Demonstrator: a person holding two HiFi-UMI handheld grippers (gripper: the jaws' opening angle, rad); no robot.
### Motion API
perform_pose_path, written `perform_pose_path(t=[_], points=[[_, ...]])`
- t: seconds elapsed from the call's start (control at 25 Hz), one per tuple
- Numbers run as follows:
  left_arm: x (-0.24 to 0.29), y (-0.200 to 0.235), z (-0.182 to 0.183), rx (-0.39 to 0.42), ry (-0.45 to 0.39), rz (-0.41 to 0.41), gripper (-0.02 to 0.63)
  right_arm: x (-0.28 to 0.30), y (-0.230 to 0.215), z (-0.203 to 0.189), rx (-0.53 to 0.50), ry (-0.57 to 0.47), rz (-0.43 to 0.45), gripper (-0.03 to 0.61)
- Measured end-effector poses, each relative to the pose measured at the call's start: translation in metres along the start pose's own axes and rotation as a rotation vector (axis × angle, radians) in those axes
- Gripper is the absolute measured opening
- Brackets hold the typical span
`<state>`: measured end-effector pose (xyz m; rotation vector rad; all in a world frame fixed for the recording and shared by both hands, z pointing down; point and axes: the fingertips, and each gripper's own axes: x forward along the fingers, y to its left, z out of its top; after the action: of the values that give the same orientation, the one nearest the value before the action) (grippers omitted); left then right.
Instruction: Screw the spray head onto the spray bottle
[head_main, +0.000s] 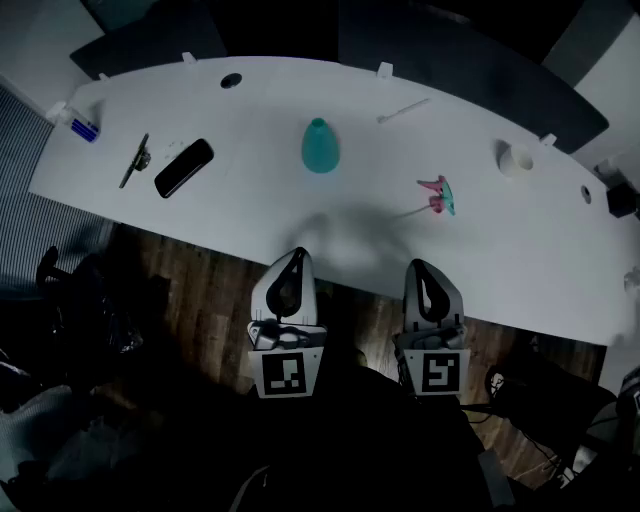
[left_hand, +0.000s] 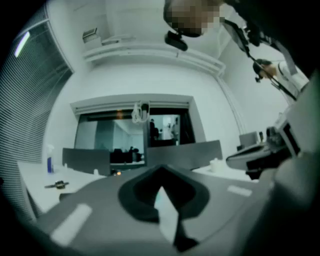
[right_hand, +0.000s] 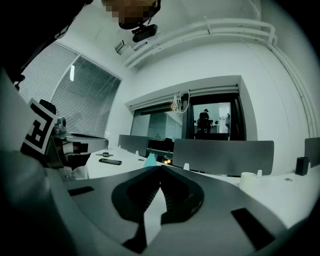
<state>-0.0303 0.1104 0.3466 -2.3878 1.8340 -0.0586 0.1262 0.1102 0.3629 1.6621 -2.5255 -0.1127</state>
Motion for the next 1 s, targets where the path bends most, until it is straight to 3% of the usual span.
perform_pose_path(t=[0.36, 0.68, 0.92, 0.96, 1.0], points=[[0.101, 0.072, -0.018, -0.006, -0.002, -0.123, 0.003, 0.116, 0.001, 0.02, 0.012, 0.002, -0.078, 0.005], [0.138, 0.074, -0.043, 0.057, 0.065, -0.261, 0.003, 0.157, -0.005, 0.009, 0.029, 0.034, -0.137, 0.005], [0.153, 0.071, -0.065, 0.029, 0.127, -0.263, 0.005, 0.158, -0.016, -0.004, 0.055, 0.089, -0.146, 0.005], [0.157, 0.072, -0.071, 0.004, 0.151, -0.263, 0.031, 0.158, -0.018, -0.004, 0.057, 0.099, -0.144, 0.005], [0.162, 0.073, -0.079, -0.036, 0.19, -0.271, 0.16, 0.157, -0.021, -0.004, 0.06, 0.109, -0.145, 0.005]])
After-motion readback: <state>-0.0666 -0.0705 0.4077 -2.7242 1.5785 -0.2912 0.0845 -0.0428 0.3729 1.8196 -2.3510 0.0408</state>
